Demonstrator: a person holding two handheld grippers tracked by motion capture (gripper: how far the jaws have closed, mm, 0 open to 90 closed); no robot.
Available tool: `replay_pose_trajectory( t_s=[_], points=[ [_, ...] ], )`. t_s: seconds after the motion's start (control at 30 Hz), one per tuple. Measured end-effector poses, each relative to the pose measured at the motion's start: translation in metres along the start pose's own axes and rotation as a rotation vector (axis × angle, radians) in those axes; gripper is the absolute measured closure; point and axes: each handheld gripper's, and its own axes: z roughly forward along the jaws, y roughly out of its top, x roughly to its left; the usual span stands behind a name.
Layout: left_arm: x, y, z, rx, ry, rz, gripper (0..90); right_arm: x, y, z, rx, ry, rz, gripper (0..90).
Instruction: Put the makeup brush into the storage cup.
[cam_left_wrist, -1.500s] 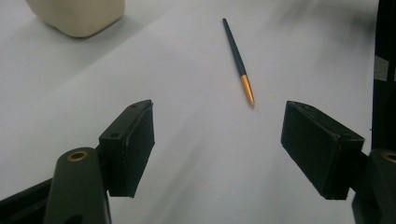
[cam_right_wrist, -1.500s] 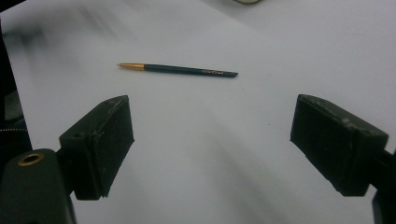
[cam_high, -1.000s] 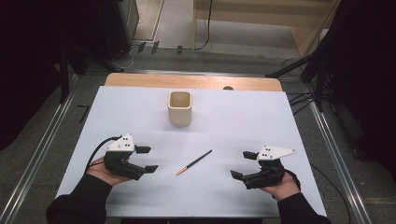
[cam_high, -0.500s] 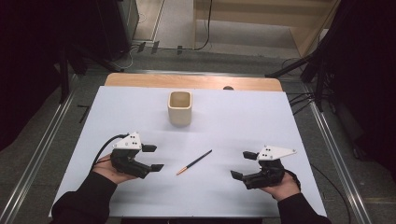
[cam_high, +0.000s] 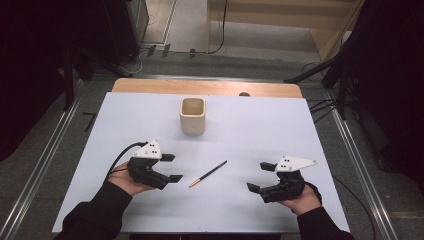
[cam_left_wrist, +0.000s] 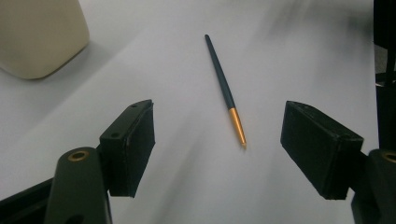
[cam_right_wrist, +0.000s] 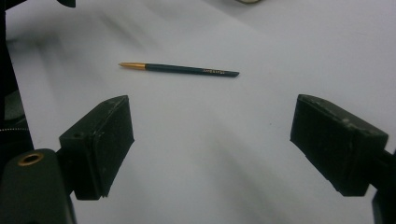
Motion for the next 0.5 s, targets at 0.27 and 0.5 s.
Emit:
replay_pose_trajectory(
  t_s=[0.27,0.5],
  points=[
    [-0.004,0.006,0.011,0.004,-0.008,0.016,26.7,0.000,0.000,0.000,0.001,0.000,-0.001,14.1],
    [-0.007,0.010,0.018,-0.010,-0.017,0.014,26.8,0.000,0.000,0.000,0.002,0.000,-0.001,14.1]
  ],
)
